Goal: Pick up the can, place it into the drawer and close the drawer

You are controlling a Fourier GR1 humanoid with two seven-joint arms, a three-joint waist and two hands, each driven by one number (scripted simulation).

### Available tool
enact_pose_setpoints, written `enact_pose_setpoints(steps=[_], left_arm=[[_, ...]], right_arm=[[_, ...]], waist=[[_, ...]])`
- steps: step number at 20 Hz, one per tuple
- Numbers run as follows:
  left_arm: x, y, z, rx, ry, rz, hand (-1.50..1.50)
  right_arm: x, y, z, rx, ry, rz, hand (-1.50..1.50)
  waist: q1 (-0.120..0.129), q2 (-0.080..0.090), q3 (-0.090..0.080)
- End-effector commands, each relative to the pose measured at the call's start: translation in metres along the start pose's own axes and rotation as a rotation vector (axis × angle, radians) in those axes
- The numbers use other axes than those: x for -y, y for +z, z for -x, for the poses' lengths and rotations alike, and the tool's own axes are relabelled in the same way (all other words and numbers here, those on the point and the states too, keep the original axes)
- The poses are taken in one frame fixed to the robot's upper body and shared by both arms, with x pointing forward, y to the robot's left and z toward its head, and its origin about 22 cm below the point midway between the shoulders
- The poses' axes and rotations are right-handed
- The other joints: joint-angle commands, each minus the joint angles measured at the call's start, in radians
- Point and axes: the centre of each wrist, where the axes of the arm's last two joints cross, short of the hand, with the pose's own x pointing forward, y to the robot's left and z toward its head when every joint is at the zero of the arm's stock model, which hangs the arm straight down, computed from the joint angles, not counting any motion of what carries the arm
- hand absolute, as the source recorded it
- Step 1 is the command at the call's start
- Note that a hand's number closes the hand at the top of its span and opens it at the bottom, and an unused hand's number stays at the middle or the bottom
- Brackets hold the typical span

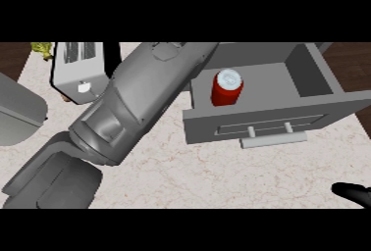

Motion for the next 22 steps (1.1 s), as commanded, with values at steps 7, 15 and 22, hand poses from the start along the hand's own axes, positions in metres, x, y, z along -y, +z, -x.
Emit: enact_pose_setpoints(steps=[7, 15, 22], left_arm=[[0.000, -0.001, -0.001, -0.001, 0.063, -0.013, -1.50], [0.002, 0.000, -0.014, 0.013, 0.129, -0.015, -1.50], [0.000, -0.003, -0.005, 0.017, 0.087, -0.036, -1.50]], right_arm=[[-0.013, -0.028, -0.008, 0.130, 0.246, -0.101, -1.50], [-0.032, -0.048, 0.019, 0.170, 0.547, -0.158, -1.50], [-0.076, -0.070, 0.050, 0.194, 0.691, -0.230, -1.50]], waist=[[0.015, 0.008, -0.001], [0.053, 0.005, -0.001], [0.078, -0.004, -0.001]])
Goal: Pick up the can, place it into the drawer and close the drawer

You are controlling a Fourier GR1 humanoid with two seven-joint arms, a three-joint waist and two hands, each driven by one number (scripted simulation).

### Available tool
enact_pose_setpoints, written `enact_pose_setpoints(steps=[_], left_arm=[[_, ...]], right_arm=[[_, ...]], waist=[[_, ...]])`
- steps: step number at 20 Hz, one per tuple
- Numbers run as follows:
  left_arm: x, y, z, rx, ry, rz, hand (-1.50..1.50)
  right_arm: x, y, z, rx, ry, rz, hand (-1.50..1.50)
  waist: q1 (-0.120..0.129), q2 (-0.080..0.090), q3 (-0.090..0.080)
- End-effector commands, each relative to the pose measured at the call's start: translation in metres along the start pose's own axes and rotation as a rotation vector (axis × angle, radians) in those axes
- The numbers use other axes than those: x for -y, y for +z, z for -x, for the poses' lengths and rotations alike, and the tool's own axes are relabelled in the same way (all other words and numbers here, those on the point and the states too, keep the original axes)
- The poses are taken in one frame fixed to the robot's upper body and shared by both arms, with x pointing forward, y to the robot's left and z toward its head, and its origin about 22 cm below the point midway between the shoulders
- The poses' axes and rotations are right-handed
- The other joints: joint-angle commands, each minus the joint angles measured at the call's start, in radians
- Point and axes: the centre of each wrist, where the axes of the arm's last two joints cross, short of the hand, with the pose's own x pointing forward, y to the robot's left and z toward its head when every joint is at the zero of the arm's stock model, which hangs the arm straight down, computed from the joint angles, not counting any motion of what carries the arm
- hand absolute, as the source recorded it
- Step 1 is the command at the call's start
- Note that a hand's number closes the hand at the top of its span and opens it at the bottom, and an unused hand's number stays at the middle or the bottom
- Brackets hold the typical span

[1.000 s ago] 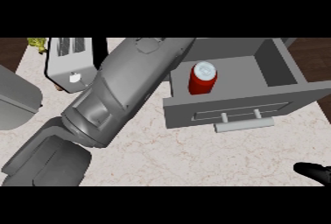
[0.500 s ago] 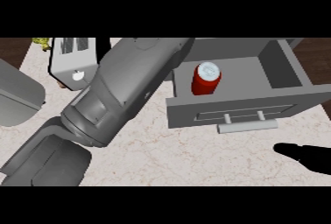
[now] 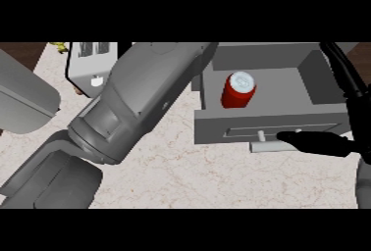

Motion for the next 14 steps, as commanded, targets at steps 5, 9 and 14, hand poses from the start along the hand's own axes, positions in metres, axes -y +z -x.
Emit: enact_pose_setpoints(steps=[5, 9, 14], left_arm=[[-0.007, -0.003, 0.007, 0.005, -0.011, 0.029, -1.50], [-0.011, -0.006, -0.001, -0.018, 0.009, 0.030, -1.50], [-0.029, -0.015, -0.003, -0.002, -0.007, -0.015, -1.50]], right_arm=[[-0.070, -0.022, 0.028, -0.002, 0.239, -0.103, -1.50], [-0.102, -0.033, 0.031, -0.003, 0.301, -0.121, -1.50], [-0.130, -0.062, 0.050, 0.005, 0.327, -0.099, -1.50]], waist=[[0.047, -0.008, -0.001], [0.051, -0.015, -0.001], [0.062, -0.010, 0.000]])
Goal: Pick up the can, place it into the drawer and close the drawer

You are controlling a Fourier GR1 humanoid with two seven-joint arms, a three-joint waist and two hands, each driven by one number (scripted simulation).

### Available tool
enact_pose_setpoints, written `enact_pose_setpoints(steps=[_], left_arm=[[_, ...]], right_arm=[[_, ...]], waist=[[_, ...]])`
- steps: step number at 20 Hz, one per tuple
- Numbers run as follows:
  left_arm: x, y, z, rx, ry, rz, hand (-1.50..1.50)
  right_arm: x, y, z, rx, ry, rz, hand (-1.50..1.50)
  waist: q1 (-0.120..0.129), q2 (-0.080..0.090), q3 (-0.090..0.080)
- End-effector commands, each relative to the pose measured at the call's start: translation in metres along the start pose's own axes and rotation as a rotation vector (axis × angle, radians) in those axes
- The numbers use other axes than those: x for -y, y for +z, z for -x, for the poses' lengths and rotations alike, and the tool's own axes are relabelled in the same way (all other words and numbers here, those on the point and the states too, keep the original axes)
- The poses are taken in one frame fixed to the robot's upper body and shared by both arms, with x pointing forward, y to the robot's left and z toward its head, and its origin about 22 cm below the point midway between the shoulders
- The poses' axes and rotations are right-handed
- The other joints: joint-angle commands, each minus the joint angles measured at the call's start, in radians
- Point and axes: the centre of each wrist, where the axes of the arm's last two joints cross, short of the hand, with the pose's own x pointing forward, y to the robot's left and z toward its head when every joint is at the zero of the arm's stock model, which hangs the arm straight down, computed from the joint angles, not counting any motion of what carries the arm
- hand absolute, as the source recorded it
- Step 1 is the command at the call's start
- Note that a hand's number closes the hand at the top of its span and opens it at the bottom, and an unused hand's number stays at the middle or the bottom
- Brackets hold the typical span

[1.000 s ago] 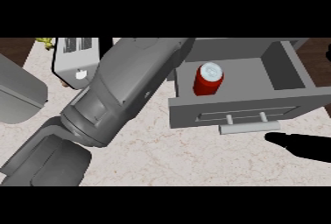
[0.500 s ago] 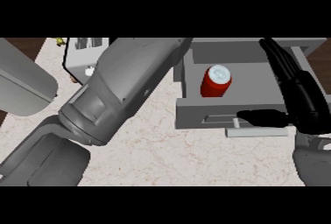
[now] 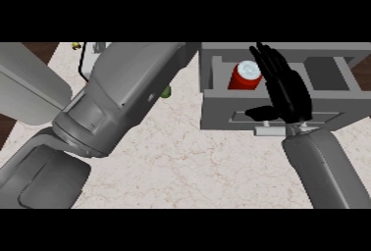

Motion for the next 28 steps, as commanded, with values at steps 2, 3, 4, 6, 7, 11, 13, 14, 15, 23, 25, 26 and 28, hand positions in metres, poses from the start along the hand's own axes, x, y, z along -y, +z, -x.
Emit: enact_pose_setpoints(steps=[2, 3, 4, 6, 7, 11, 13, 14, 15, 23, 25, 26, 28], left_arm=[[-0.010, -0.003, -0.008, -0.021, 0.001, -0.020, -1.50], [-0.002, -0.001, -0.008, -0.009, -0.011, -0.030, -1.50], [-0.031, -0.012, -0.008, -0.018, -0.016, -0.020, -1.50], [-0.029, -0.007, 0.006, -0.013, 0.004, -0.025, -1.50], [-0.038, -0.010, -0.004, -0.006, 0.009, 0.003, -1.50], [-0.042, -0.011, -0.009, -0.006, -0.014, -0.018, -1.50], [-0.054, -0.014, -0.006, -0.029, -0.004, -0.022, -1.50], [-0.048, -0.009, -0.005, -0.030, -0.009, -0.004, -1.50], [-0.061, -0.012, -0.004, -0.039, -0.010, -0.031, -1.50], [-0.067, -0.004, 0.011, -0.030, -0.016, -0.015, -1.50], [-0.078, -0.004, 0.005, -0.035, -0.016, 0.003, -1.50], [-0.085, -0.005, 0.001, -0.028, -0.007, -0.017, -1.50], [-0.086, 0.002, 0.026, -0.041, -0.015, 0.000, -1.50]], right_arm=[[-0.019, -0.009, 0.031, -0.014, 0.061, 0.003, -1.50], [-0.035, -0.020, 0.023, -0.019, 0.049, 0.025, -1.50], [-0.031, -0.028, 0.024, -0.025, 0.072, 0.047, -1.50], [-0.031, -0.040, 0.022, -0.052, 0.104, 0.070, -1.50], [-0.029, -0.048, 0.023, -0.061, 0.121, 0.067, -1.50], [-0.038, -0.064, 0.026, -0.073, 0.135, 0.154, -1.50], [-0.041, -0.077, 0.006, -0.064, 0.145, 0.189, -1.50], [-0.046, -0.072, 0.016, -0.082, 0.153, 0.180, -1.50], [-0.038, -0.080, 0.018, -0.089, 0.147, 0.179, -1.50], [-0.020, -0.110, 0.014, -0.065, 0.200, 0.235, -1.50], [-0.013, -0.116, 0.013, -0.083, 0.193, 0.249, -1.50], [-0.021, -0.113, 0.010, -0.085, 0.201, 0.253, -1.50], [0.002, -0.131, 0.003, -0.069, 0.162, 0.252, -1.50]], waist=[[0.015, -0.013, 0.000], [0.011, -0.001, 0.001], [0.023, -0.003, 0.000], [0.034, -0.010, -0.001], [0.047, -0.011, -0.001], [0.052, 0.000, 0.001], [0.057, -0.003, 0.000], [0.069, -0.008, 0.000], [0.067, -0.007, 0.000], [0.088, 0.004, 0.000], [0.105, 0.002, 0.000], [0.107, 0.005, 0.000], [0.102, 0.002, 0.000]])
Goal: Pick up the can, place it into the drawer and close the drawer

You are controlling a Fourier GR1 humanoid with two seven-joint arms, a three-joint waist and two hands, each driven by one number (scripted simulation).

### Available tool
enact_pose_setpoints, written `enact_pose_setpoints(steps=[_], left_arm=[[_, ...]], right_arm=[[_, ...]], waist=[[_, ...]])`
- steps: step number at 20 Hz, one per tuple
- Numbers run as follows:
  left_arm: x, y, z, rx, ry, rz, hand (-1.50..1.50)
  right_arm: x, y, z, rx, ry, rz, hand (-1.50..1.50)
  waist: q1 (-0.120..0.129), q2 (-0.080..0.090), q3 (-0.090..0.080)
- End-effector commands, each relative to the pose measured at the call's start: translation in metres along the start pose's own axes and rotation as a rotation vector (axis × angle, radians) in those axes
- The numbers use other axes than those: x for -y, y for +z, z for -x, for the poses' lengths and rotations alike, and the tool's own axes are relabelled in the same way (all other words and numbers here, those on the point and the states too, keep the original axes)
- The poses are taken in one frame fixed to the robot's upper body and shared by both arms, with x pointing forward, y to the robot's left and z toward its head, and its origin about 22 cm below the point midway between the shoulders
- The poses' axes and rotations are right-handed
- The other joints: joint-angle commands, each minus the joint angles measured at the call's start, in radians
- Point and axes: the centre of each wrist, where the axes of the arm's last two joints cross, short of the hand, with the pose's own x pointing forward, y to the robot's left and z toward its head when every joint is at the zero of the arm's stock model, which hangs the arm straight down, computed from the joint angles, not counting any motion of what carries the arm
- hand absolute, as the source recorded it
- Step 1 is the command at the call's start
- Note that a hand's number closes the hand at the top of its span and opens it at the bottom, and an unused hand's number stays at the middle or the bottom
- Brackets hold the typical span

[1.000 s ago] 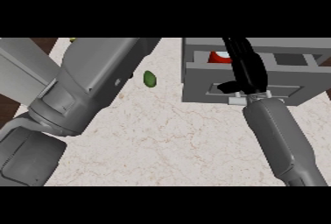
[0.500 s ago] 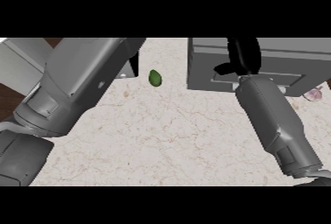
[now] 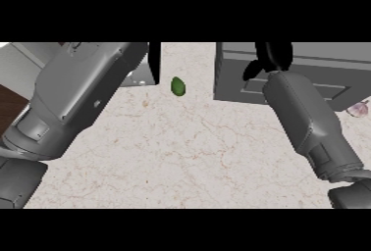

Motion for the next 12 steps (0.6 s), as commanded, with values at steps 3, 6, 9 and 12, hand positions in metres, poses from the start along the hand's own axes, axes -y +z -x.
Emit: enact_pose_setpoints(steps=[3, 6, 9, 12], left_arm=[[-0.011, 0.005, -0.003, 0.002, -0.010, 0.013, -1.50], [-0.015, 0.009, 0.000, 0.011, 0.011, 0.014, -1.50], [-0.036, 0.011, 0.023, -0.013, 0.002, 0.017, -1.50], [-0.043, 0.013, 0.005, 0.011, -0.002, 0.031, -1.50]], right_arm=[[0.026, -0.033, -0.016, 0.007, -0.049, 0.082, -1.50], [0.024, -0.034, -0.027, 0.017, -0.151, 0.076, -1.50], [0.031, -0.037, -0.021, 0.033, -0.201, 0.122, -1.50], [0.035, -0.042, -0.023, 0.037, -0.225, 0.110, -1.50]], waist=[[0.017, 0.002, -0.001], [0.018, 0.001, -0.001], [0.017, 0.000, -0.001], [0.013, -0.001, -0.001]])
